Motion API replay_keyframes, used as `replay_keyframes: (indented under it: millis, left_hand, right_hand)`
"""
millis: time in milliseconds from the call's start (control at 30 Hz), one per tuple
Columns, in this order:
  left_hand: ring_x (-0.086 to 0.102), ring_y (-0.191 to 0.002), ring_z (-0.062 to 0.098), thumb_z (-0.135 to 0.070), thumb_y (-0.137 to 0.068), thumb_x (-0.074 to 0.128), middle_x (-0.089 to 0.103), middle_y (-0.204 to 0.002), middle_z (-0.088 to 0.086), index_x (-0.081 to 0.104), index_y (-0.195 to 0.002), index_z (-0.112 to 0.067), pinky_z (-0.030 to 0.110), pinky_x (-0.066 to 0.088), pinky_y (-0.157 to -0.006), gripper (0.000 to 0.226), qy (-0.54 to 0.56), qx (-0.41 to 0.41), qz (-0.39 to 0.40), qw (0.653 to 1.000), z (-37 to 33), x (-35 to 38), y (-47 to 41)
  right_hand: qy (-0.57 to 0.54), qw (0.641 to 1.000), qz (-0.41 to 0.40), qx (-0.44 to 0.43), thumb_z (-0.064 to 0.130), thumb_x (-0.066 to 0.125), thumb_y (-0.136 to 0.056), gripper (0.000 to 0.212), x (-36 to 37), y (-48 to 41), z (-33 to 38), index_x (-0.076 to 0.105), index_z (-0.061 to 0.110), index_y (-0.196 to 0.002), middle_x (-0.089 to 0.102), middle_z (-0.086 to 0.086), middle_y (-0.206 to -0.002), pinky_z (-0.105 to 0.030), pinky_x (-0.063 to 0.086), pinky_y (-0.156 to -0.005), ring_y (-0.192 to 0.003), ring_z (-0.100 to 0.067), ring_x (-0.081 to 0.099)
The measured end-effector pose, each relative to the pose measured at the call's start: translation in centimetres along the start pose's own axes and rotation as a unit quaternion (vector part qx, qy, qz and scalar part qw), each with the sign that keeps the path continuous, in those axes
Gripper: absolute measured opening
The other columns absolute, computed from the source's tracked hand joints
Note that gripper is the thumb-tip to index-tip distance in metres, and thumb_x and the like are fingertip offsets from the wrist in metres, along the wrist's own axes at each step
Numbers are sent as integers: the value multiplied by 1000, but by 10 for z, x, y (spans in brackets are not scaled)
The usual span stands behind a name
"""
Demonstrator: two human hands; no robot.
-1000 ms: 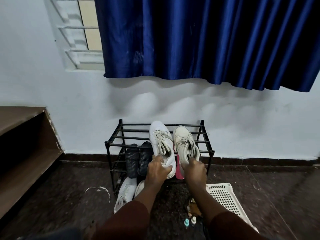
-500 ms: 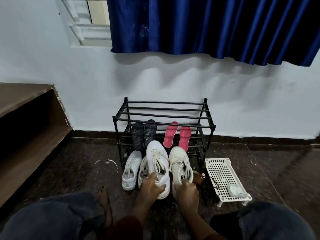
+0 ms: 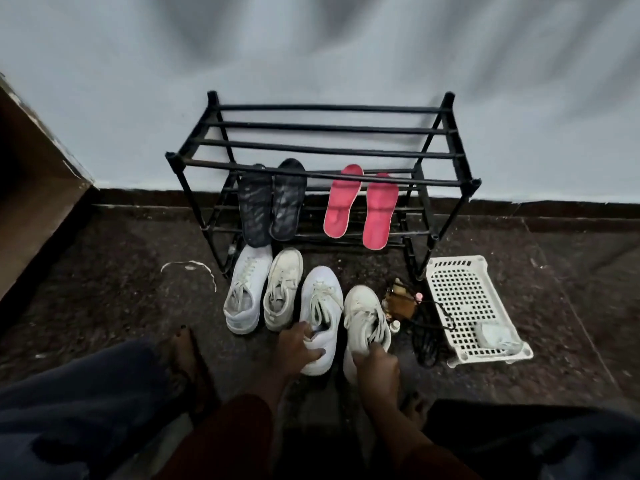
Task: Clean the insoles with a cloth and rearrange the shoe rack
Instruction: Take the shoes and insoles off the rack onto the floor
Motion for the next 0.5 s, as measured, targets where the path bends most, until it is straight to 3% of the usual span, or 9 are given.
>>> replay_keyframes:
  millis: [100, 200, 367, 500]
  left_hand:
    - [62, -97, 25, -42, -66, 77, 66, -104, 11, 65, -114, -5, 19, 37, -77, 62, 7, -7, 10, 1000, 7, 8, -36]
    - [62, -98, 27, -20, -72, 81, 66, -104, 15, 63, -113, 1, 15, 34, -74, 49, 20, -18, -6, 1000, 15, 13, -69]
    - [62, -95, 33, -21, -71, 82, 64, -103, 22, 65, -104, 4, 25, 35, -76, 45, -5, -16, -11, 1000, 23, 29, -105]
    - [64, -97, 32, -34, -72, 79, 66, -104, 18, 66, -109, -3, 30, 40, -80, 50, -33, -45, -5, 998, 33, 50, -119]
  right_hand:
    - [11, 1000, 8, 8, 28, 57, -88, 28, 8, -38, 11, 57, 5, -105, 63, -21, -100, -36, 46, -76, -96, -35, 60]
    - [-5, 1000, 7, 5, 25, 56, -89, 30, 18, -74, 23, 57, 0, -105, 62, -24, -99, -36, 44, -75, -95, -37, 59]
    - [17, 1000, -15, -2, 26, 53, -91, 32, 43, -118, 39, 57, -1, -106, 58, -28, -102, -37, 42, -75, -92, -38, 59]
    - [42, 999, -9, 4, 22, 50, -93, 30, 56, -134, 40, 57, -2, -110, 53, -28, -109, -37, 42, -79, -94, -40, 57]
Point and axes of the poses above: each hand's wrist, its own y-axis away from the middle knuckle, its own x-axis out of the palm, z = x × y, the point moved 1 cm from there along -y, towards the middle knuckle
